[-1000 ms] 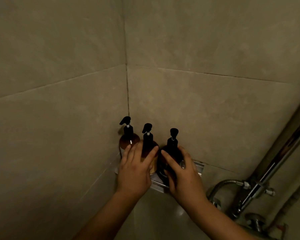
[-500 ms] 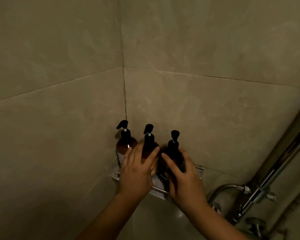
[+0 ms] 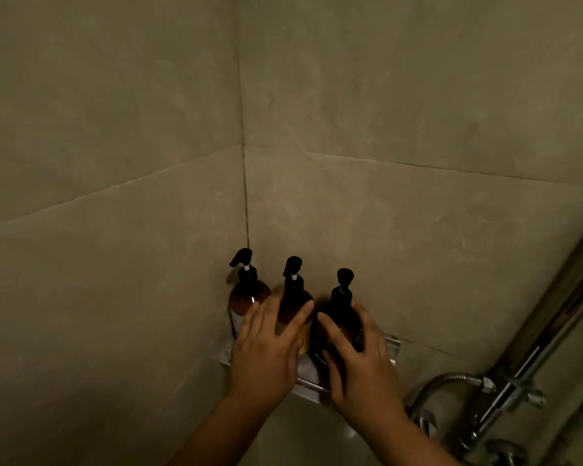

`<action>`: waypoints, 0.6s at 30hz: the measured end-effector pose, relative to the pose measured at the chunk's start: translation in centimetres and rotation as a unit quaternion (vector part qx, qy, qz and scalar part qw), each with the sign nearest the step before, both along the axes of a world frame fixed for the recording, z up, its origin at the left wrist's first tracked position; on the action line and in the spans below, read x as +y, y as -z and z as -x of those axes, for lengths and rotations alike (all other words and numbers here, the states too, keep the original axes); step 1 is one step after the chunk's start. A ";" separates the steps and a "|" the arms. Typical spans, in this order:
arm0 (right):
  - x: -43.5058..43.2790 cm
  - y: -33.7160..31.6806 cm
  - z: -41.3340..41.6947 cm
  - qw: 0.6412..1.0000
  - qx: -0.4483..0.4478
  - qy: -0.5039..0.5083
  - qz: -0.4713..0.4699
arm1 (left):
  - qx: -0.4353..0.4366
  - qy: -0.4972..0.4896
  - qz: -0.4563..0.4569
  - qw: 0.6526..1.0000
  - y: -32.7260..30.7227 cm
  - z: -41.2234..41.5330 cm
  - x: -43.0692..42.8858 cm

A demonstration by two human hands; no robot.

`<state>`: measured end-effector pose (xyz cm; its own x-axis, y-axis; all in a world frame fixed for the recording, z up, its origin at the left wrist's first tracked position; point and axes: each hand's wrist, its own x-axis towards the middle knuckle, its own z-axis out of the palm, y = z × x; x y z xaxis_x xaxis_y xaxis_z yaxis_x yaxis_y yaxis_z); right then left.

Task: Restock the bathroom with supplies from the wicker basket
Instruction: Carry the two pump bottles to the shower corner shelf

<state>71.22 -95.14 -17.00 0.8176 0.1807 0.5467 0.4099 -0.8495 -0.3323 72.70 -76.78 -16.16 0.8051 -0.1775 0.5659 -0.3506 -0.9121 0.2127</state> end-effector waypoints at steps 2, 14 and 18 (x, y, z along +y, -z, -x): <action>0.0 0.0 0.1 1.000 0.003 0.001 -0.005 | -0.012 -0.002 0.002 1.000 -0.2 0.1 -0.1; -0.3 -1.4 -0.1 1.000 -0.012 -0.007 0.008 | -0.010 -0.006 -0.033 0.999 -1.0 -0.8 0.5; -0.1 -0.9 -0.4 1.000 -0.007 -0.018 -0.009 | 0.012 0.004 -0.041 0.999 -1.2 -1.0 0.7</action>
<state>71.58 -95.21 -16.14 0.8026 0.2009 0.5617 0.4456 -0.8278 -0.3408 73.74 -76.12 -14.95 0.8171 -0.2284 0.5293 -0.3533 -0.9240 0.1466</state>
